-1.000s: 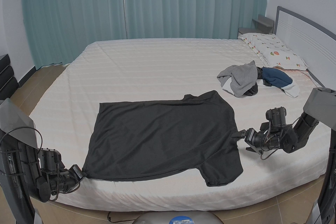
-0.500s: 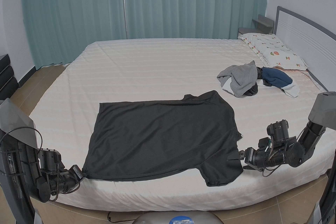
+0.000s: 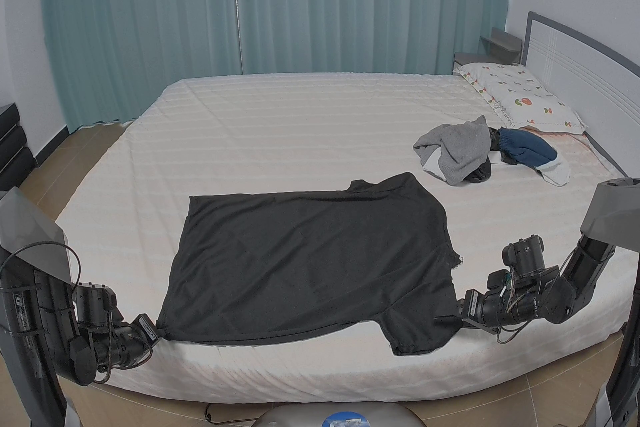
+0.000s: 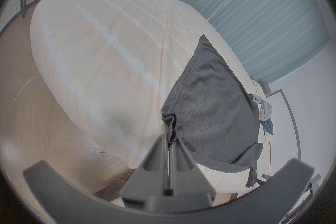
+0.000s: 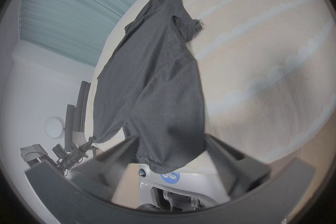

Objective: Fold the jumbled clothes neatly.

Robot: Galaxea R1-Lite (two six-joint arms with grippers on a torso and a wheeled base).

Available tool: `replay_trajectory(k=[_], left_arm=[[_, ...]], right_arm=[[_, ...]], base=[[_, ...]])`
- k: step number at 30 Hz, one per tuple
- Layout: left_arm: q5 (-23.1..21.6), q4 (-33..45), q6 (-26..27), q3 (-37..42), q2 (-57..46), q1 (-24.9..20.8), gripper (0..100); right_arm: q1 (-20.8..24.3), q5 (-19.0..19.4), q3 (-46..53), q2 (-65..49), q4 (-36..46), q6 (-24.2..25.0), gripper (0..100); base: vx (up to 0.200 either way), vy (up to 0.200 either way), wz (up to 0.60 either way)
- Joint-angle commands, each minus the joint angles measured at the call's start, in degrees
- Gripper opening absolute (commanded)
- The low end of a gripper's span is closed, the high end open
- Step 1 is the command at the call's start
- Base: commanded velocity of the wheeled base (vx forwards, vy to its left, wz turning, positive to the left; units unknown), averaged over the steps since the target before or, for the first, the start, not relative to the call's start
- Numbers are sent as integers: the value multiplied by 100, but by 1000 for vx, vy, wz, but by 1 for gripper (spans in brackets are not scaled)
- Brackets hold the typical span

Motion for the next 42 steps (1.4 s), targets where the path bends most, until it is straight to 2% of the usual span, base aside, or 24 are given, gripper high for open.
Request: replay_trajectory(k=[1,18,32,42], left_arm=[[1,-1,-3,10,6,8,0],[-70,-1,41,71,15,43,0],[-26,-151,155,326,-11,43,0],[1,236,454,326,-108,43,0]], right_arm=[[-47,-181,110,-28,24,-35,0],[-144,-322,1543,-1240,24,-53,0],[-73,-305,2299,-1337,-37,-44,0],[-12,-305,2694,-1451,-55,-53,0]], base=[[0,0,0],[0,0,0],[0,0,0],[0,0,0]])
